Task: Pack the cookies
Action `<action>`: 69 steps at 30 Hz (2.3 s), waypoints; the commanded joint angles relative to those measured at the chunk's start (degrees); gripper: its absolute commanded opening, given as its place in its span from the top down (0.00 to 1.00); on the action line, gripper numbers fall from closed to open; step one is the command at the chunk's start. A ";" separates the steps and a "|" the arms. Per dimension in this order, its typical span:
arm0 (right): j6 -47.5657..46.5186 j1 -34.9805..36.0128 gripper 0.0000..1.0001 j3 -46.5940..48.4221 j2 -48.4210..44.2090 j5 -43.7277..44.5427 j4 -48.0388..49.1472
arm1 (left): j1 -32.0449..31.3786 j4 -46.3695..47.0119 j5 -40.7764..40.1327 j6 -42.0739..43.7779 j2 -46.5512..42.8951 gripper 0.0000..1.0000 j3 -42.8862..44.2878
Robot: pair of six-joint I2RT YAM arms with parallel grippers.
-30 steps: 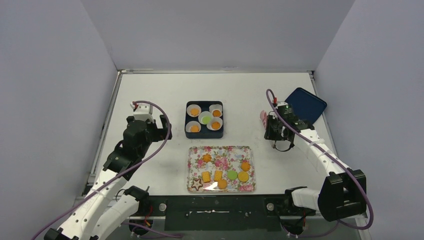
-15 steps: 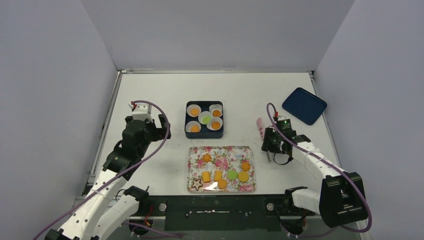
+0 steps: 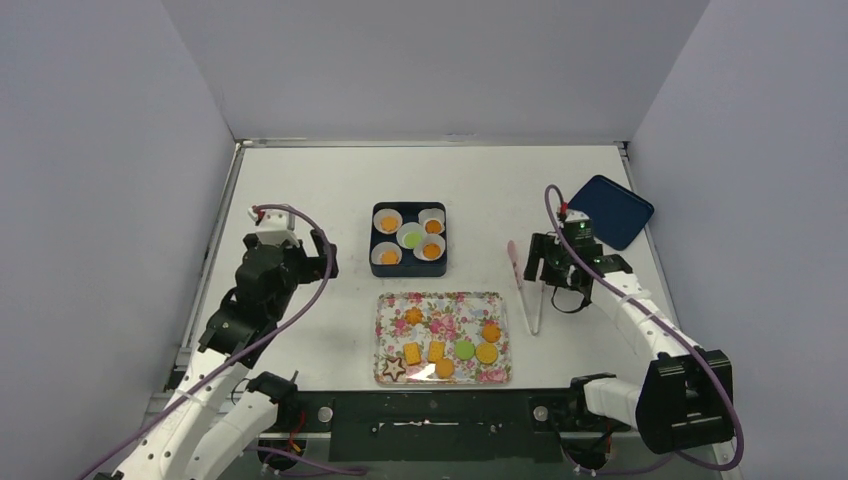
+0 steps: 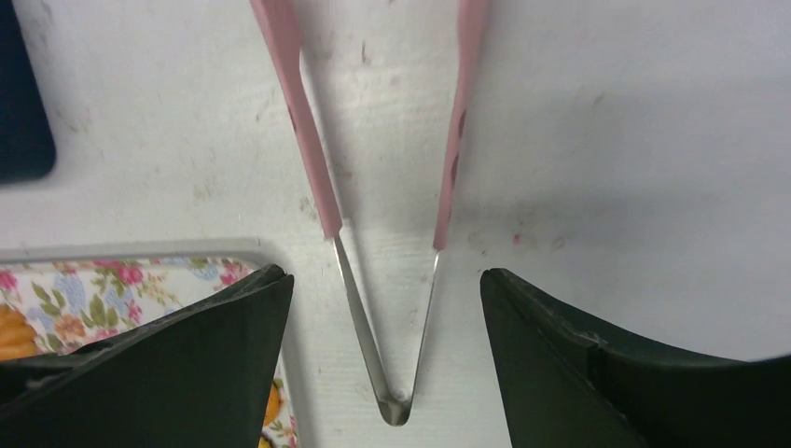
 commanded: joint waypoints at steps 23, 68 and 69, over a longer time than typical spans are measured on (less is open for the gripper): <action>5.44 -15.97 0.32 40.64 39.15 15.98 9.78 | -2.76 1.57 -2.88 0.62 -3.48 0.03 0.53; -5.78 -4.25 1.00 42.20 39.13 -0.21 9.71 | 0.15 4.64 3.08 -8.77 0.21 0.03 1.41; -5.89 -3.64 1.00 40.47 37.57 -1.00 10.98 | 0.22 5.06 3.65 -9.86 0.35 0.03 1.34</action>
